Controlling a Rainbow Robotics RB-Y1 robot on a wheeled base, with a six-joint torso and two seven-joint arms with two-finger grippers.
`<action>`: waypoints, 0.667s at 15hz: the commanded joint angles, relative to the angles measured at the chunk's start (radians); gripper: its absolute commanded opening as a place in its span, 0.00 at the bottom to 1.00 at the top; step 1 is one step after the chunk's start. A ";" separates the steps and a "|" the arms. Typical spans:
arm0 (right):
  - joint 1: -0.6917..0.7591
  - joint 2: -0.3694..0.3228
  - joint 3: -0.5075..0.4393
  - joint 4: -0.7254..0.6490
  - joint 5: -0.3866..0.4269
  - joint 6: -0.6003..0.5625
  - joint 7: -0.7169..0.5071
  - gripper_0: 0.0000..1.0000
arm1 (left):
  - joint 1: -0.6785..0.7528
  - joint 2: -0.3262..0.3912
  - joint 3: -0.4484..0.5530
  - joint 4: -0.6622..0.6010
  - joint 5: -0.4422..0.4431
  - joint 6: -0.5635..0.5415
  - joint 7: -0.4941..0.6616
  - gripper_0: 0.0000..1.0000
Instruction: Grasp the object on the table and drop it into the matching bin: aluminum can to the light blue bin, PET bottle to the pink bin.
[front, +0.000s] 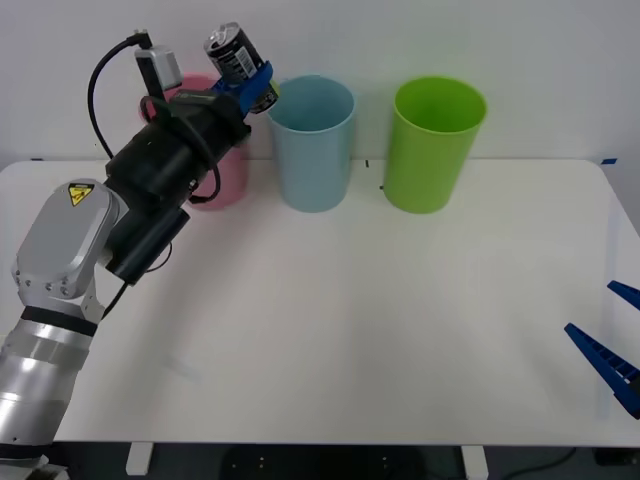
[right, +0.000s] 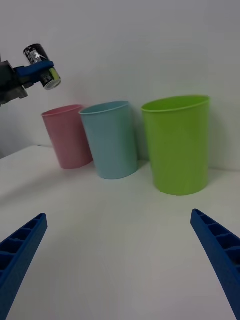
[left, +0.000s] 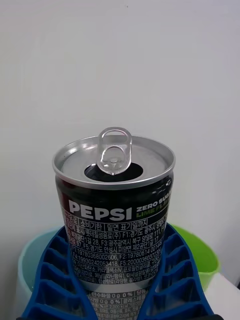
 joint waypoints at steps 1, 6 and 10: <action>0.000 0.000 0.000 0.000 0.000 0.000 0.000 1.00 | -0.099 0.000 -0.020 0.119 -0.017 0.017 -0.011 0.00; 0.000 0.000 0.000 0.000 0.000 0.000 0.000 1.00 | -0.286 -0.002 -0.084 0.352 -0.023 0.059 -0.045 0.00; 0.000 0.000 0.000 0.000 0.000 0.000 0.000 1.00 | -0.448 -0.046 -0.109 0.569 -0.029 0.099 -0.088 0.00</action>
